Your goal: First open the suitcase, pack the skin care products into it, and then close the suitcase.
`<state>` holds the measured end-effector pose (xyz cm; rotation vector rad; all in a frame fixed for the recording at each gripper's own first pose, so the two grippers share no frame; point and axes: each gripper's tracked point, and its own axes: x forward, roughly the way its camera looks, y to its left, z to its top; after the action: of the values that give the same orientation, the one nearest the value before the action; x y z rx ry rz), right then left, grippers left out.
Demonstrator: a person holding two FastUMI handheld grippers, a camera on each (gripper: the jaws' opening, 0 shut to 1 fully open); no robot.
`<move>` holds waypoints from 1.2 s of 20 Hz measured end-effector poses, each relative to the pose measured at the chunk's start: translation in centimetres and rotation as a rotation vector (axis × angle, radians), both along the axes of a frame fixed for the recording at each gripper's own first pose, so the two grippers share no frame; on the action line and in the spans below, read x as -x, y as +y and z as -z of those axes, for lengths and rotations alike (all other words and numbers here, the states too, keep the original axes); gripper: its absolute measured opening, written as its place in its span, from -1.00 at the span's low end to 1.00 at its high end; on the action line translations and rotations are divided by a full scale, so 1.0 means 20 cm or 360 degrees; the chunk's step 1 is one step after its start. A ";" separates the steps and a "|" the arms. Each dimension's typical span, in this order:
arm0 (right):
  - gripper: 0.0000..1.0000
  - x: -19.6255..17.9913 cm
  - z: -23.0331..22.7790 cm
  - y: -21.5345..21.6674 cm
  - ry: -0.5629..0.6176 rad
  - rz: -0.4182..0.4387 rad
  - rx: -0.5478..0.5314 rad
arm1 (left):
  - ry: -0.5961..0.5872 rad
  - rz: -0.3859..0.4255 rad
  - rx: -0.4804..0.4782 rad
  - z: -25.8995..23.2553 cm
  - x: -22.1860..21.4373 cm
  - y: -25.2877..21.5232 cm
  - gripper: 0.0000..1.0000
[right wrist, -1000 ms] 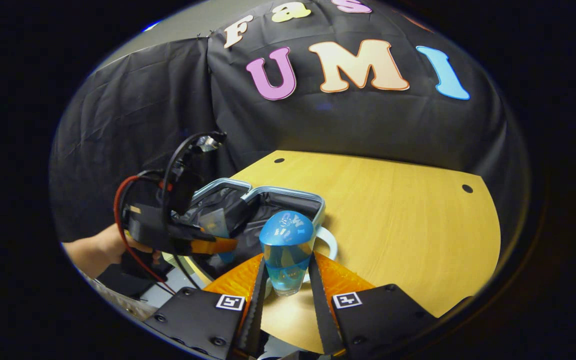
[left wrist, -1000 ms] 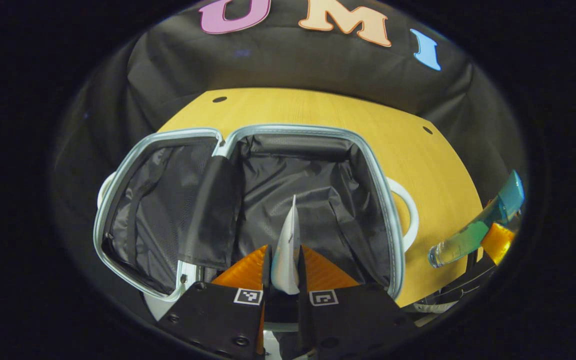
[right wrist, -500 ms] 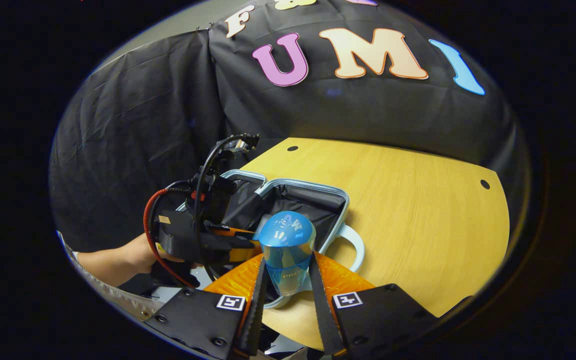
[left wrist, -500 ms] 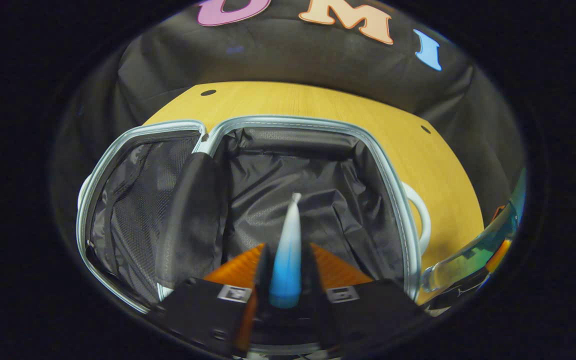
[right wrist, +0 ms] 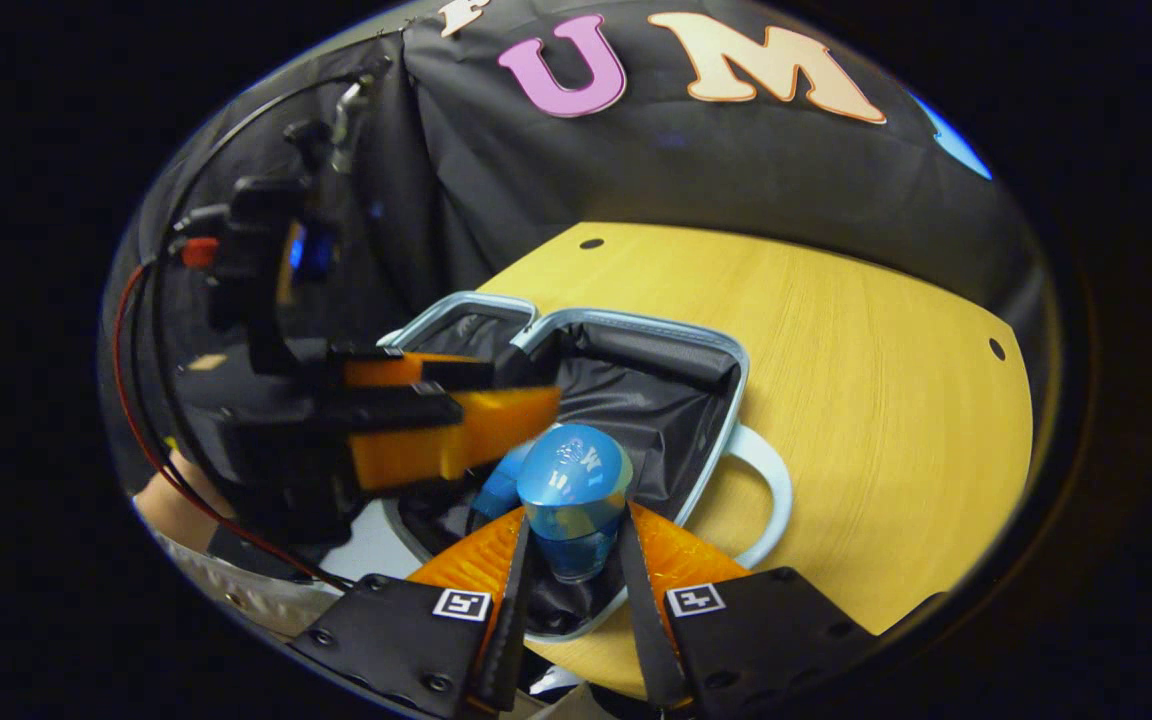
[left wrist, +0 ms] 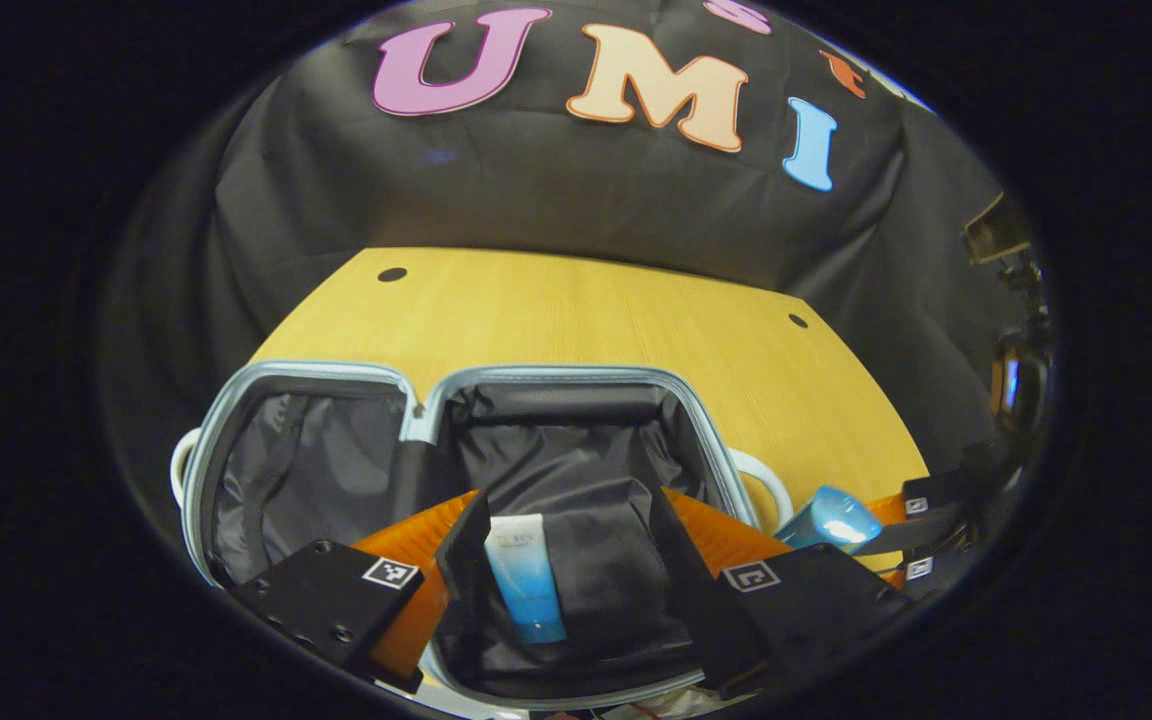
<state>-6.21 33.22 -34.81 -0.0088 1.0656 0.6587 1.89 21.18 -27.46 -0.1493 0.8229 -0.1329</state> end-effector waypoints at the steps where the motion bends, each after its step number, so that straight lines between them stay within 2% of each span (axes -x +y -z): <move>1: -0.02 0.01 0.04 0.01 0.0042 0.0014 0.0019 | -0.0013 -0.0010 -0.0005 -0.01 -0.01 0.05 0.88; 6: -0.07 0.01 0.14 0.07 0.0137 0.0149 0.0059 | -0.0015 -0.0086 -0.0031 -0.02 -0.01 0.36 0.89; 8: -0.02 -0.03 0.14 0.11 0.0114 0.0206 0.0075 | 0.0000 -0.0122 -0.0041 0.01 0.01 0.50 0.89; 9: -0.07 -0.05 0.16 0.13 0.0105 0.0241 0.0081 | 0.0007 -0.0138 -0.0045 0.01 0.02 0.58 0.89; 12: -0.06 -0.14 0.11 0.18 0.0043 0.0353 0.0050 | 0.0010 -0.0224 -0.0091 0.02 0.05 0.84 0.89; 15: 1.00 -0.24 0.04 0.25 -0.0081 0.0405 -0.0006 | 0.0005 -0.0345 -0.0088 0.02 0.08 1.09 0.89; 24: 0.96 -0.37 -0.04 0.30 -0.0243 0.0487 0.0023 | 0.0064 -0.0628 -0.0196 0.13 0.14 1.66 0.89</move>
<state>1.12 39.18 -34.06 0.0890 0.9003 0.3675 -0.94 54.41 -30.06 -0.1958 0.8248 0.2921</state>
